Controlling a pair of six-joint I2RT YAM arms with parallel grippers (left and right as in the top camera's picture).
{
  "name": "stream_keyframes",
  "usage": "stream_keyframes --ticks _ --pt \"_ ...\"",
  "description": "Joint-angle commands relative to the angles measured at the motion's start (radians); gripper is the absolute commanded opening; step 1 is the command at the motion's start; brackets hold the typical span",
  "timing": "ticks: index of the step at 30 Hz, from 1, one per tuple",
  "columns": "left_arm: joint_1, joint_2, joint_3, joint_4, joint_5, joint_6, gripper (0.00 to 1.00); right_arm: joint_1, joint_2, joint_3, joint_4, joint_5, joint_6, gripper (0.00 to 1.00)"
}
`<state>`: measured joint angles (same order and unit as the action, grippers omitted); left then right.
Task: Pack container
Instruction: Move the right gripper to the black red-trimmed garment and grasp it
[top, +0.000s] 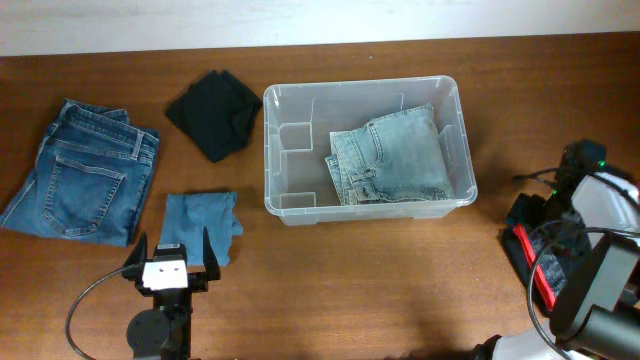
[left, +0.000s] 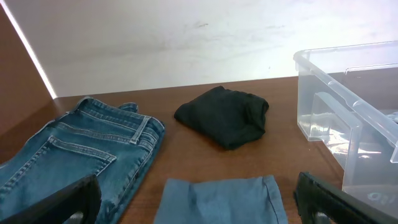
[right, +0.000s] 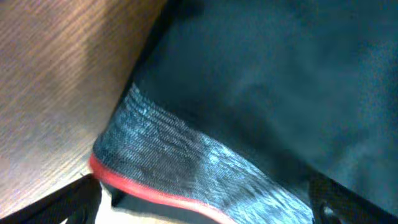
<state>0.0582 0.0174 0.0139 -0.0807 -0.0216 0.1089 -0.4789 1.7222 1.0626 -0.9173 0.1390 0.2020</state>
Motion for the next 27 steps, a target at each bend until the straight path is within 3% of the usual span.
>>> stream_keyframes --ticks 1,8,27 --pt "0.002 -0.004 -0.005 -0.002 0.011 0.010 1.00 -0.006 0.008 -0.078 0.076 -0.062 0.000 0.98" --pt "0.002 -0.004 -0.005 -0.002 0.011 0.010 0.99 -0.006 0.008 -0.123 0.125 -0.061 0.148 0.98" --pt "0.002 -0.004 -0.005 -0.002 0.011 0.010 0.99 -0.007 0.062 -0.124 0.136 -0.057 0.148 0.96"
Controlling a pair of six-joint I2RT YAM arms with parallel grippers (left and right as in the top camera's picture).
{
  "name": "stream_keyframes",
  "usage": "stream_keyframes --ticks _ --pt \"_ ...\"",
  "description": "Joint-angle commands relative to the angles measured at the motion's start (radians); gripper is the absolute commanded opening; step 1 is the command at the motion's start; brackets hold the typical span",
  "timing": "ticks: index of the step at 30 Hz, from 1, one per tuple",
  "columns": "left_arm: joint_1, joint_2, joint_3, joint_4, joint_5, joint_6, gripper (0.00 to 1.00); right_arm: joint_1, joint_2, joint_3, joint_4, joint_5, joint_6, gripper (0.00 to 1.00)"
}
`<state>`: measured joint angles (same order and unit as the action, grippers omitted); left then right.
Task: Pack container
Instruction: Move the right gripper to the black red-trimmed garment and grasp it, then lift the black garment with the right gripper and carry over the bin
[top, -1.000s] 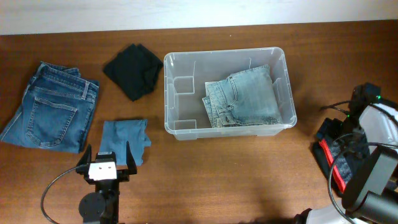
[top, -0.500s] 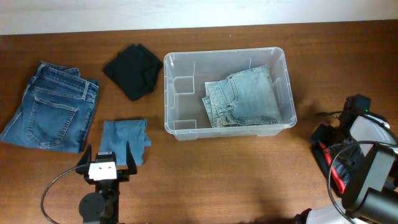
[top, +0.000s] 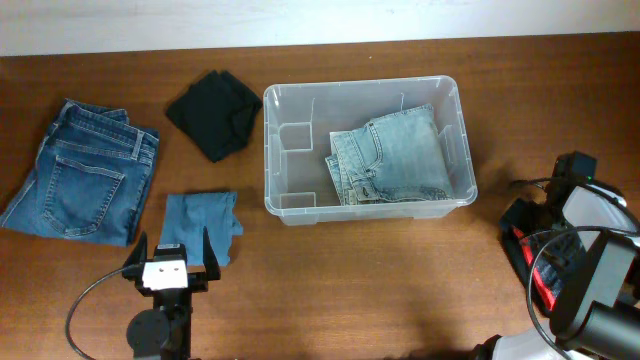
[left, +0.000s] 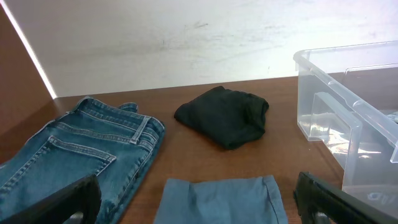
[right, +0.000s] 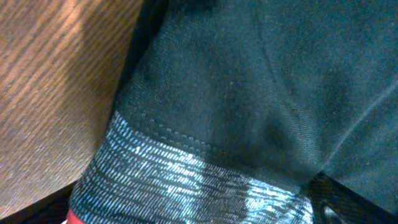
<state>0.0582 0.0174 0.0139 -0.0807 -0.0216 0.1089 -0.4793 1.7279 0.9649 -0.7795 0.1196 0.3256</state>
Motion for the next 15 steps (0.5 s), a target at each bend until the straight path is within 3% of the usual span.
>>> stream_keyframes --ticks 1,5,12,15 --pt "0.002 -0.004 -0.005 -0.002 0.011 0.010 1.00 -0.006 0.062 -0.026 -0.001 -0.038 0.024 0.95" --pt "0.002 -0.004 -0.005 -0.002 0.011 0.010 1.00 -0.006 0.068 -0.026 0.000 -0.041 0.024 0.78" --pt "0.002 -0.004 -0.005 -0.002 0.011 0.010 1.00 -0.006 0.068 -0.026 0.001 -0.042 0.024 0.35" --pt "0.002 -0.004 -0.005 -0.002 0.011 0.010 1.00 -0.006 0.068 -0.026 -0.001 -0.065 0.024 0.25"
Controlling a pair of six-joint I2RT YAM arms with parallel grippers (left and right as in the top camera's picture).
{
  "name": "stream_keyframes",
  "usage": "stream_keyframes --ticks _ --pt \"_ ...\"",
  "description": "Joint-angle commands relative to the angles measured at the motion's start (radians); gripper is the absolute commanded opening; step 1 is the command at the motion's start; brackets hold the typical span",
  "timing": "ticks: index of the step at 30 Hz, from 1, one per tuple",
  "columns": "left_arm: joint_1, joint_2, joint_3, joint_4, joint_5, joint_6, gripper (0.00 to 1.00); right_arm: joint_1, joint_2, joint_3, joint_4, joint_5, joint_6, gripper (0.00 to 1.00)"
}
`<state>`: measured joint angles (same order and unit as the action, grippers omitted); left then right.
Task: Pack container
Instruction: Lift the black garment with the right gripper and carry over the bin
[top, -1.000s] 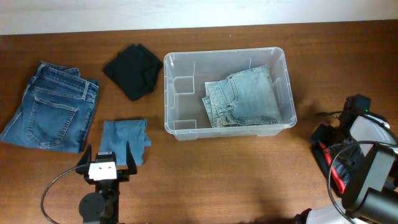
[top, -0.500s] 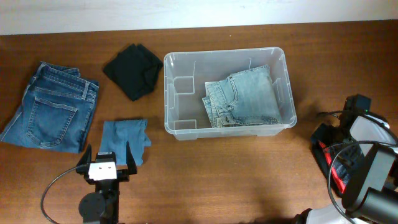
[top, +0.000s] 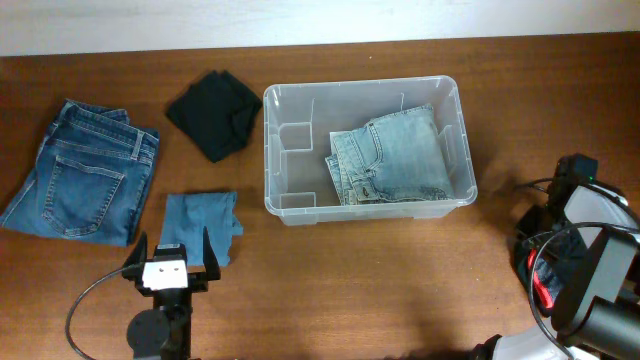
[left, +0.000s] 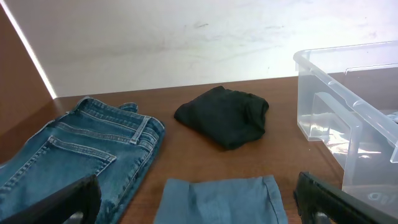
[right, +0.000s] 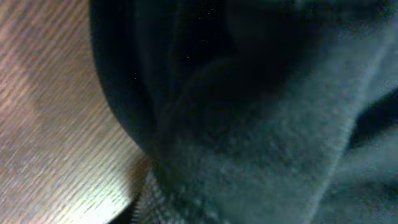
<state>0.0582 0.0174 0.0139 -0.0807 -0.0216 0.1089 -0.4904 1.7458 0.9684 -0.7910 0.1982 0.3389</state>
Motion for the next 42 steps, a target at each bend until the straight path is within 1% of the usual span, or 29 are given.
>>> stream_keyframes --ticks 1,2,4,5,12,13,19,23,25,30,34,42 --pt "0.002 -0.004 -0.005 -0.002 0.011 0.010 1.00 0.005 0.050 -0.027 0.010 -0.158 0.010 0.20" --pt "0.002 -0.004 -0.005 -0.002 0.011 0.010 1.00 0.005 0.050 -0.024 0.010 -0.174 0.010 0.17" --pt "0.002 -0.004 -0.005 -0.002 0.011 0.010 1.00 0.005 0.049 -0.008 -0.002 -0.204 0.010 0.06" --pt "0.002 -0.004 -0.005 -0.002 0.011 0.010 0.99 0.005 0.049 0.005 -0.017 -0.204 0.010 0.04" --pt "0.002 -0.004 -0.005 -0.002 0.011 0.010 1.00 0.005 0.026 0.155 -0.143 -0.206 -0.002 0.04" --pt "0.002 -0.004 -0.005 -0.002 0.011 0.010 0.99 0.006 0.013 0.202 -0.175 -0.206 -0.027 0.04" --pt "0.002 -0.004 -0.005 -0.002 0.011 0.010 1.00 0.006 -0.034 0.341 -0.260 -0.206 -0.130 0.04" --pt "0.002 -0.004 -0.005 -0.002 0.011 0.010 1.00 0.007 -0.056 0.405 -0.289 -0.209 -0.149 0.04" --pt "0.002 -0.004 -0.005 -0.002 0.011 0.010 1.00 0.007 -0.064 0.438 -0.296 -0.229 -0.153 0.04" --pt "0.002 -0.004 -0.005 -0.002 0.011 0.010 1.00 0.014 -0.074 0.550 -0.320 -0.349 -0.266 0.04" --pt "0.002 -0.004 -0.005 -0.002 0.011 0.010 1.00 0.060 -0.074 0.660 -0.336 -0.364 -0.346 0.04" --pt "0.002 -0.004 -0.005 -0.002 0.011 0.010 1.00 0.233 -0.074 0.880 -0.327 -0.364 -0.513 0.04"
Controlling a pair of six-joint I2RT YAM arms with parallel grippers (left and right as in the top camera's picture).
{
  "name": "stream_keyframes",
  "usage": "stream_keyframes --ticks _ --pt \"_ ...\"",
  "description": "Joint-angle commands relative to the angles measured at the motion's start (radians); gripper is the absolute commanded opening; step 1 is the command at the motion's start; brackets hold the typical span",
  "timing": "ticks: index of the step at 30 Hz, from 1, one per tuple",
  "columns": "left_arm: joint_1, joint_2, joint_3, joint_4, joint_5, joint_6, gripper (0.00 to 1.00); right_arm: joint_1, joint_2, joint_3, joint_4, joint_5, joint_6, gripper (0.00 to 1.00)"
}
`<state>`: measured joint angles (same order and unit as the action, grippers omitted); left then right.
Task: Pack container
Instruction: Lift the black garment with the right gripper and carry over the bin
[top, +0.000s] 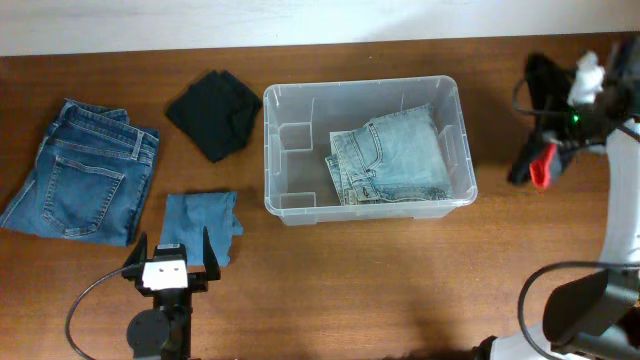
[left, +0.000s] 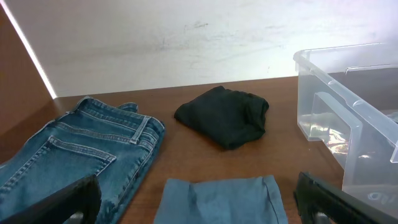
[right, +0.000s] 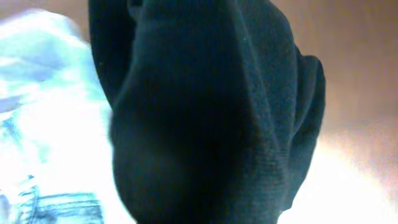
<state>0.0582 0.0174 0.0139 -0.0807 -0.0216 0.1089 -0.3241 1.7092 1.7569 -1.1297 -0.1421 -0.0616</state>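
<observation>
The clear plastic container (top: 360, 84) sits mid-table with folded light-blue jeans (top: 395, 155) inside. My right gripper (top: 563, 105) is raised at the container's far right, shut on a black garment with red trim (top: 533, 160) that hangs beside the container's right wall. That garment (right: 205, 118) fills the right wrist view and hides the fingers. My left gripper (left: 199, 208) is open low at the near left, just short of a small light-blue cloth (left: 221, 199). A folded black garment (top: 213, 113) and dark-blue jeans (top: 85, 170) lie left of the container.
The wooden table's far edge meets a white wall (left: 186, 43). The container's left wall (left: 348, 124) stands to the right of the left gripper. Black cables (top: 525, 95) trail from the right arm near the table's right side.
My right gripper, down on the table at the near right on the black garment, is now lifted to the far right beside the container with the garment hanging from it. Left arm unchanged.
The right gripper stood over the black red-trimmed garment lying at the table's right edge, then pressed closer into it, the cloth bunching. Now the garment is off the table, hanging beside the container. The left gripper stayed open over the light-blue cloth throughout.
</observation>
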Motion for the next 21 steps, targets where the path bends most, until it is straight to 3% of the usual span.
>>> stream_keyframes --ticks 1,5,10,21 --pt "0.002 -0.004 -0.005 -0.002 0.011 0.010 1.00 0.097 -0.037 0.117 0.019 -0.024 -0.142 0.04" --pt "0.002 -0.004 -0.005 -0.002 0.011 0.010 1.00 0.211 -0.037 0.171 0.066 -0.024 -0.307 0.04" --pt "0.002 -0.004 -0.005 -0.002 0.011 0.010 1.00 0.385 -0.022 0.173 0.101 -0.022 -0.613 0.04" --pt "0.002 -0.004 -0.005 -0.002 0.011 0.010 1.00 0.456 0.058 0.170 0.050 0.040 -0.721 0.04"
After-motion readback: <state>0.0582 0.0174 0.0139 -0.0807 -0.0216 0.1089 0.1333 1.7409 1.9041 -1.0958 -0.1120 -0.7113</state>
